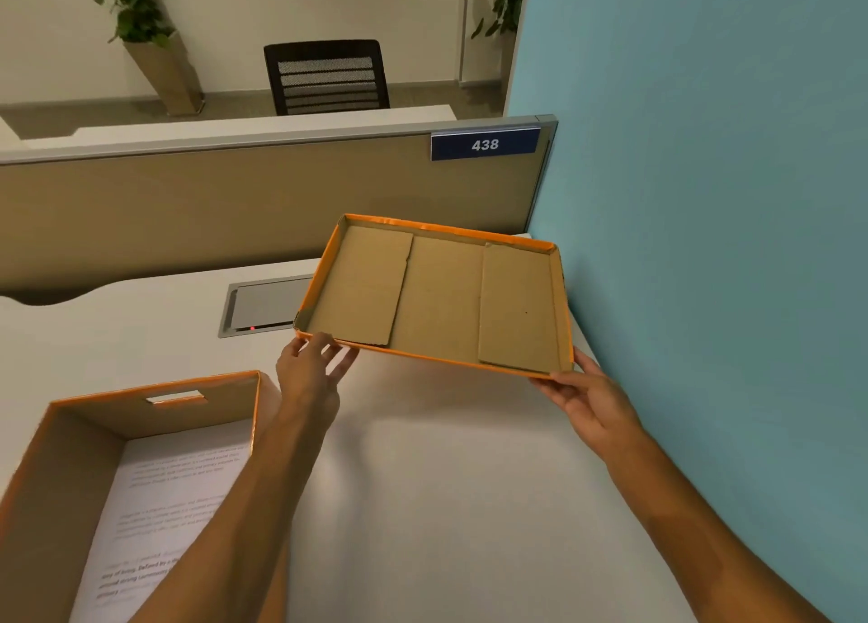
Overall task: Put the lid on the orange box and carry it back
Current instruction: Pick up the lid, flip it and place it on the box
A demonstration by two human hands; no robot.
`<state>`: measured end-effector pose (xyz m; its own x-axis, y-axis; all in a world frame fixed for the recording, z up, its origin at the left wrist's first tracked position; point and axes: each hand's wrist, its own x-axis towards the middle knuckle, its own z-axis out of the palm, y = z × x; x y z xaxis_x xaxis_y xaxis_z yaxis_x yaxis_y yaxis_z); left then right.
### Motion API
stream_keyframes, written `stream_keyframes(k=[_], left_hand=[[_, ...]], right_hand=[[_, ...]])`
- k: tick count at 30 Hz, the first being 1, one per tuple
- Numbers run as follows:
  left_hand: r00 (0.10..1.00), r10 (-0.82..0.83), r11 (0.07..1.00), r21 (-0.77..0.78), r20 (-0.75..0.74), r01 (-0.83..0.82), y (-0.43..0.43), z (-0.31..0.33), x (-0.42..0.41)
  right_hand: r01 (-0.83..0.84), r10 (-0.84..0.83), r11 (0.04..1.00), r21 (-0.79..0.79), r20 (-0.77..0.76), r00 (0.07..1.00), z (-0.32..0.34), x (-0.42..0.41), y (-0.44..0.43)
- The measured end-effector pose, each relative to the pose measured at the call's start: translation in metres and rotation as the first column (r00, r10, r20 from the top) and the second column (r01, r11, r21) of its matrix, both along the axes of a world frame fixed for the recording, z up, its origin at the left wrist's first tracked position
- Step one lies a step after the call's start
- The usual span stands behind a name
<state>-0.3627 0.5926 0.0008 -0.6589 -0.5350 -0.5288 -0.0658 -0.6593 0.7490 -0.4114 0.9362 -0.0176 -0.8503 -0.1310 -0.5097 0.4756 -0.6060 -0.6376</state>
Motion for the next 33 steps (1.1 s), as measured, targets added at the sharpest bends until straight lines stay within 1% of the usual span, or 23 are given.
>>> stream_keyframes(k=[6, 8, 9, 12, 14, 15, 18, 20, 23, 26, 29, 31, 32, 33], left_hand=[[0.98, -0.019, 1.0, -0.006, -0.2, 0.018, 0.011, 0.023, 0.047], [0.968, -0.062, 0.998, 0.002, -0.245, 0.065, 0.025, 0.026, 0.068], [0.965, -0.111, 0.994, -0.004, -0.236, 0.113, 0.037, 0.025, 0.08], [0.937, -0.325, 0.946, -0.057, -0.128, 0.32, 0.088, 0.017, 0.123], [0.907, -0.405, 0.914, -0.063, -0.115, 0.4, 0.123, 0.013, 0.148], [0.9, -0.418, 0.909, -0.059, -0.123, 0.414, 0.138, 0.014, 0.157], [0.899, -0.409, 0.911, -0.126, -0.155, 0.393, 0.171, 0.015, 0.179], [0.919, -0.353, 0.93, -0.168, -0.173, 0.326, 0.182, 0.013, 0.188], [0.941, -0.263, 0.961, -0.138, -0.213, 0.238, 0.186, 0.012, 0.204], [0.935, -0.263, 0.962, -0.13, -0.236, 0.238, 0.18, 0.013, 0.218], [0.929, -0.257, 0.965, -0.13, -0.266, 0.229, 0.164, 0.018, 0.229], [0.93, -0.254, 0.965, -0.141, -0.267, 0.223, 0.148, 0.022, 0.236], [0.931, -0.251, 0.965, -0.144, -0.264, 0.219, 0.139, 0.024, 0.239], [0.935, -0.244, 0.967, -0.144, -0.259, 0.212, 0.128, 0.027, 0.243]], right_hand=[[0.017, -0.016, 0.995, -0.103, 0.002, 1.0, 0.012, 0.058, 0.014], [0.031, -0.033, 0.99, -0.136, -0.008, 0.999, 0.017, 0.079, 0.015], [0.037, -0.039, 0.988, -0.149, -0.013, 0.999, 0.019, 0.089, 0.014], [0.042, -0.045, 0.982, -0.186, -0.013, 0.999, 0.023, 0.123, 0.011], [0.046, -0.049, 0.979, -0.199, -0.006, 0.999, 0.024, 0.146, 0.006], [0.051, -0.054, 0.979, -0.198, -0.006, 0.999, 0.025, 0.157, 0.005], [0.059, -0.062, 0.98, -0.193, -0.01, 0.998, 0.028, 0.189, 0.001], [0.055, -0.059, 0.979, -0.198, -0.012, 0.998, 0.029, 0.208, -0.001], [0.035, -0.04, 0.984, -0.173, -0.029, 0.999, 0.031, 0.234, -0.002], [-0.005, -0.004, 0.994, -0.112, -0.083, 0.997, 0.032, 0.252, -0.004], [-0.074, 0.076, 0.997, 0.014, -0.177, 0.981, 0.034, 0.266, -0.01], [-0.129, 0.168, 0.977, 0.169, -0.236, 0.957, 0.035, 0.273, -0.013], [-0.145, 0.227, 0.946, 0.29, -0.274, 0.935, 0.035, 0.277, -0.013], [-0.127, 0.291, 0.887, 0.444, -0.322, 0.901, 0.035, 0.281, -0.013]])
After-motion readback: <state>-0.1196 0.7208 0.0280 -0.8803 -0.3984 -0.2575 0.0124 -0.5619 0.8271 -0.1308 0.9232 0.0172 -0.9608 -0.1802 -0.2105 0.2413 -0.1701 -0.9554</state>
